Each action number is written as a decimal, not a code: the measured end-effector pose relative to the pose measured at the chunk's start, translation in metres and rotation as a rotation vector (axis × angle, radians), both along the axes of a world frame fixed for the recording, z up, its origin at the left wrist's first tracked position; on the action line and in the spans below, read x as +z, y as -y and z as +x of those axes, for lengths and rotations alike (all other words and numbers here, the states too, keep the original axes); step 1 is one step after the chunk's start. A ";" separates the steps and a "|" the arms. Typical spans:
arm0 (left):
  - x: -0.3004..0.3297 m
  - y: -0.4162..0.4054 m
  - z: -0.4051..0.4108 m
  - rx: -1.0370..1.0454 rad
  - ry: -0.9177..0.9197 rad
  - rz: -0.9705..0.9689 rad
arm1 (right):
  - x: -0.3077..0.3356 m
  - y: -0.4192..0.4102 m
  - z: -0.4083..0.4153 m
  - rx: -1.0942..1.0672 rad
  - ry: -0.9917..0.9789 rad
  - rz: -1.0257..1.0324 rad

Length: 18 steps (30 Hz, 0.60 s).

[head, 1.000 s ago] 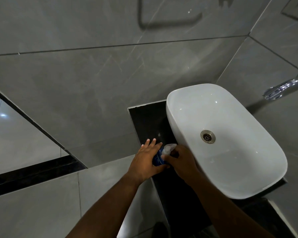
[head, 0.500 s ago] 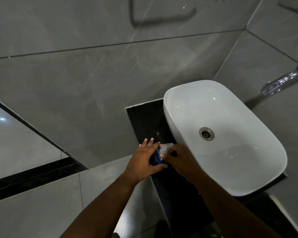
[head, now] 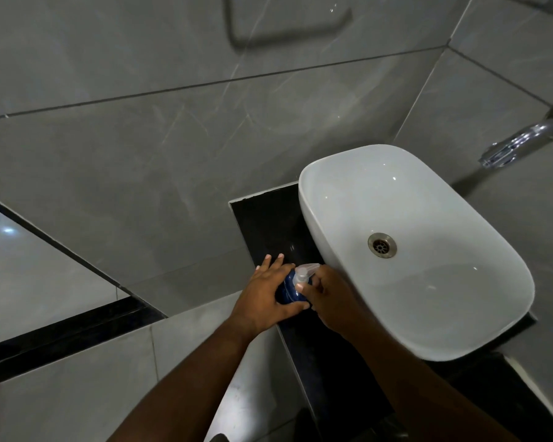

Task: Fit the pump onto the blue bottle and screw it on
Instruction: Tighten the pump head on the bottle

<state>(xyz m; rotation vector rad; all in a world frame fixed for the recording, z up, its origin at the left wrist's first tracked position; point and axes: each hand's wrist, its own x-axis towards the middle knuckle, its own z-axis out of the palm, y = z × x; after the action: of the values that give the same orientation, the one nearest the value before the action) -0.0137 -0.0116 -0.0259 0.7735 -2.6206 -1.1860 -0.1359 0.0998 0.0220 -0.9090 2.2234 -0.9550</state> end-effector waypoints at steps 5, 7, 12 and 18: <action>0.006 0.002 0.001 -0.024 0.012 0.014 | 0.000 0.001 0.013 -0.025 -0.060 -0.079; 0.007 0.002 0.000 -0.029 0.023 0.009 | 0.000 0.000 0.017 -0.067 -0.063 -0.090; 0.010 0.001 -0.002 -0.021 0.048 0.018 | 0.006 -0.004 0.018 -0.045 -0.057 -0.072; 0.014 -0.001 -0.001 -0.006 0.062 0.053 | 0.032 -0.013 -0.001 0.129 -0.355 -0.091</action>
<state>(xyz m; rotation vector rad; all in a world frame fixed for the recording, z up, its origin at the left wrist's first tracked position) -0.0149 -0.0110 -0.0120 0.8264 -2.6525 -1.2574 -0.1370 0.1126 0.0535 -1.3353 2.3875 -0.8964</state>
